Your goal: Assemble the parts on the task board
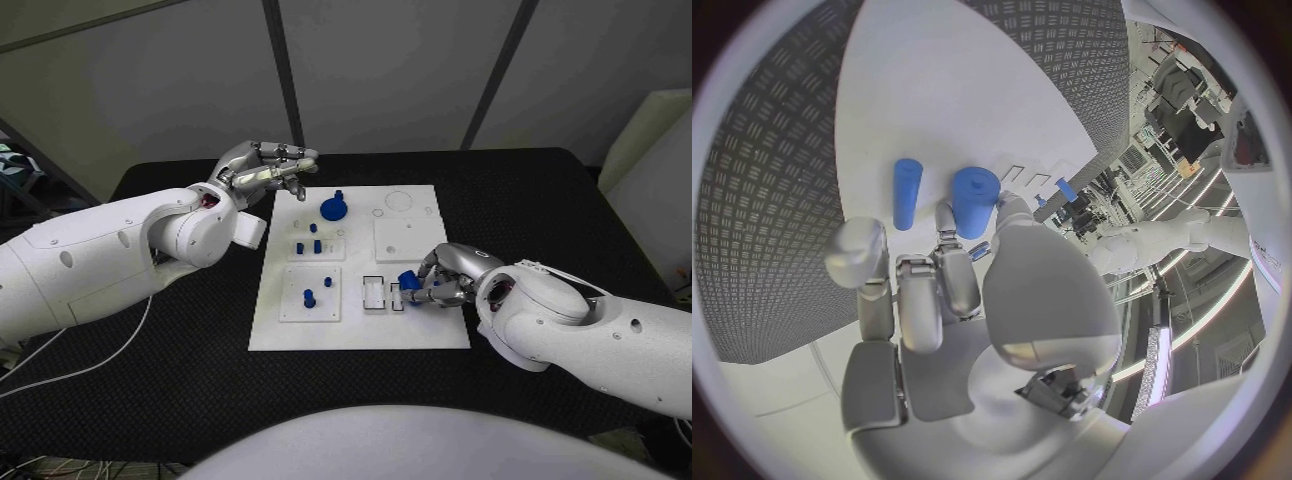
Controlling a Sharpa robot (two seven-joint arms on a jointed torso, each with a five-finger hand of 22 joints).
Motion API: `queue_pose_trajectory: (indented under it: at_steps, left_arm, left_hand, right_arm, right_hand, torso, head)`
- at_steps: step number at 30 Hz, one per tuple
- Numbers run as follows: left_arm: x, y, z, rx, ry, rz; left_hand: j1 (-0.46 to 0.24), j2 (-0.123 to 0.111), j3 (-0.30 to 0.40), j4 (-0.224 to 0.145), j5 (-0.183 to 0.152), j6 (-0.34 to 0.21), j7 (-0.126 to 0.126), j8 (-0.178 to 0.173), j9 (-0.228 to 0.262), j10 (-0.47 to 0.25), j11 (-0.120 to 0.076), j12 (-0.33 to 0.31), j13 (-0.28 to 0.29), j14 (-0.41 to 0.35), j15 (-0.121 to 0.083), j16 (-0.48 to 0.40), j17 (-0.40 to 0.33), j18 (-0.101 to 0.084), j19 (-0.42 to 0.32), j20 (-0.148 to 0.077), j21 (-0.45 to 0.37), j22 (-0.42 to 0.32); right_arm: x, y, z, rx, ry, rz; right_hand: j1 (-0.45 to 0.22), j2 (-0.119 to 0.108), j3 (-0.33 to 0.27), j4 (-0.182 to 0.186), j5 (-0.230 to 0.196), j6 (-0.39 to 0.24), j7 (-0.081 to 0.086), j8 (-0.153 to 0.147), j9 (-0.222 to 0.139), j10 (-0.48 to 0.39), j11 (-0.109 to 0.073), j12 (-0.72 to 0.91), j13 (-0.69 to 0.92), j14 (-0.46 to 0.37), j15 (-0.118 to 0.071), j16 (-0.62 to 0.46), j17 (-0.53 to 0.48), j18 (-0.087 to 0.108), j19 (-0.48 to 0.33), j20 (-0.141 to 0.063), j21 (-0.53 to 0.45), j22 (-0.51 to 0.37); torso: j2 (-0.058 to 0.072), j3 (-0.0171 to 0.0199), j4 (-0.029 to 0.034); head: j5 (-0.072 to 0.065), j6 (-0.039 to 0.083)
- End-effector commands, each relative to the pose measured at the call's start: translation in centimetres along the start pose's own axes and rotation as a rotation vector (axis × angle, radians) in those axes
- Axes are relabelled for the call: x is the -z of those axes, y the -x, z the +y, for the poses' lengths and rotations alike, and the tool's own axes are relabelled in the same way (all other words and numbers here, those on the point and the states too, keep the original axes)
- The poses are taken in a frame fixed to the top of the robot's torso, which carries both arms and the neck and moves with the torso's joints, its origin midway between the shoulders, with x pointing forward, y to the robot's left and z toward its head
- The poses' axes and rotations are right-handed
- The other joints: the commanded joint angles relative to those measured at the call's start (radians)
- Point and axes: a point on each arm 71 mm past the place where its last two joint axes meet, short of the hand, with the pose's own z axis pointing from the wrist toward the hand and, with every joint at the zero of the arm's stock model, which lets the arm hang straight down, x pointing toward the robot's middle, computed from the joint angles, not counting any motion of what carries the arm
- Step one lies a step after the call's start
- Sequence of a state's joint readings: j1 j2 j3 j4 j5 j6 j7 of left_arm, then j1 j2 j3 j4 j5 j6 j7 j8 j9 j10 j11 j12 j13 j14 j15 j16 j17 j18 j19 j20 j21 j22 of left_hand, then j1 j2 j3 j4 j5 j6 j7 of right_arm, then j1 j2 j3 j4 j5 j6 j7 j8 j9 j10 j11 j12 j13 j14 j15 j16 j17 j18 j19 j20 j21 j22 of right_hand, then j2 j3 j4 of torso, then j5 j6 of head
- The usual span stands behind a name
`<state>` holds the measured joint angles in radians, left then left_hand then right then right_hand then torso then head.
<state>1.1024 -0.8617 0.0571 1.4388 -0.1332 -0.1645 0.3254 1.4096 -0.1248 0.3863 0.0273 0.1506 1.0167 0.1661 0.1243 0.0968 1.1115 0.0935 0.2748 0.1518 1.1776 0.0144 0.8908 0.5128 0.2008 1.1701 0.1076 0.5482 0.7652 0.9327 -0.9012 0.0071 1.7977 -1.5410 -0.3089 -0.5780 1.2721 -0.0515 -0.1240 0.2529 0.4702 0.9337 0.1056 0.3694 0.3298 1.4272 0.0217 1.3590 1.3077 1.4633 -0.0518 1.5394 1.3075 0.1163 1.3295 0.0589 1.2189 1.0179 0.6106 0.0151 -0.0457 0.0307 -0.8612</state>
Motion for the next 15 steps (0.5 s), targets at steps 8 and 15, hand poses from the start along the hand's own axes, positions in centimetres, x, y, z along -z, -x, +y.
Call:
queue_pose_trajectory:
  at_steps: [8, 15]
  left_arm:
    - [0.0, -0.1, -0.1, 0.003, -0.003, 0.015]
    - [-0.1, -0.2, 0.0, 0.004, -0.001, 0.019]
  left_hand:
    - [0.01, 0.005, -0.002, -0.004, -0.001, 0.003, 0.0, 0.002, -0.001, -0.008, 0.0, 0.006, 0.001, -0.008, 0.0, 0.006, -0.001, -0.018, 0.0, 0.002, -0.005, 0.001]
    - [0.01, 0.005, -0.002, -0.004, -0.001, 0.003, 0.0, 0.002, -0.001, -0.008, 0.0, 0.006, 0.001, -0.008, 0.0, 0.006, -0.001, -0.018, 0.0, 0.002, -0.005, 0.001]
  right_arm:
    - [1.5, 0.6, 0.2, -0.182, -0.005, -0.069]
    - [2.2, 1.0, 0.6, -0.263, 0.005, -0.108]
  right_hand:
    - [0.007, 0.021, -0.01, 0.009, 0.094, 0.022, -0.016, 0.023, 0.017, 0.01, -0.01, 0.007, 0.055, 0.094, -0.002, 0.006, 0.197, -0.011, 0.004, -0.003, 0.008, 0.007]
    - [0.002, 0.025, -0.013, 0.016, 0.099, 0.028, -0.018, 0.027, 0.019, 0.01, -0.012, 0.006, 0.055, 0.094, -0.004, 0.007, 0.198, -0.012, 0.006, -0.005, 0.01, 0.01]
  torso:
    - [-0.002, -0.0003, -0.0001]
    - [0.0, 0.0004, 0.0015]
  head:
    - [0.0, 0.005]
    - [0.0, 0.012]
